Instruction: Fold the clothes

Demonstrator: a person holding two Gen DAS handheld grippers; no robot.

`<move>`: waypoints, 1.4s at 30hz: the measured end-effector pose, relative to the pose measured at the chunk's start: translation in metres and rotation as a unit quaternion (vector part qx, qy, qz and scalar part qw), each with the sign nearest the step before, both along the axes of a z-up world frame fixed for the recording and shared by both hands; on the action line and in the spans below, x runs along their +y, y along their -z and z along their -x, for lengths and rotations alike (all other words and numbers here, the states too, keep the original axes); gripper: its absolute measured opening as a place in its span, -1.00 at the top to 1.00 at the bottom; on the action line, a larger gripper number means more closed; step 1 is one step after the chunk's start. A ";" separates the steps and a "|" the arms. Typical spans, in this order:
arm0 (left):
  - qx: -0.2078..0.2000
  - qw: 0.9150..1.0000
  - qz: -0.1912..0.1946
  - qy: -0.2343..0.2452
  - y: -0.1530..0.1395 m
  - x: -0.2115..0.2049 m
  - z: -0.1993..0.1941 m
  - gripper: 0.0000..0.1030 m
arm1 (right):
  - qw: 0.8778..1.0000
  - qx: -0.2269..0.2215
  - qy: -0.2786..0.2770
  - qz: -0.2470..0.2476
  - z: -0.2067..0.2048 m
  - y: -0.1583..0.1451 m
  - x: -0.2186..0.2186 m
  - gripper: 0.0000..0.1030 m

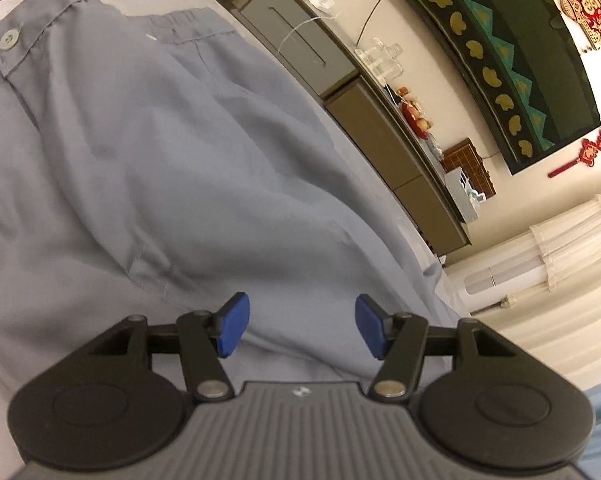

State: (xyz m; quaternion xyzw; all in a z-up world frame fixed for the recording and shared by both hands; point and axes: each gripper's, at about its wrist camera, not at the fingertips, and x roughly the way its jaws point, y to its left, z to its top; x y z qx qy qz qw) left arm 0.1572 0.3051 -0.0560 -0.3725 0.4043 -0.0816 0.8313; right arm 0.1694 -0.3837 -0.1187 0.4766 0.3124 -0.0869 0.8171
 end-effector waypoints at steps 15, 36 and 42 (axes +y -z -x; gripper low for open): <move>0.047 0.997 -0.046 -0.051 0.007 0.011 0.019 -0.13 | 0.953 -0.065 -0.089 0.282 0.195 -0.064 0.117 0.93; 0.061 0.996 -0.046 -0.052 0.021 0.018 0.033 -0.14 | 0.977 0.094 0.133 0.141 0.196 -0.008 -0.024 1.00; 0.041 0.997 -0.019 -0.065 0.012 0.030 0.039 -0.14 | 0.934 0.085 0.210 0.278 0.222 -0.042 0.006 -0.35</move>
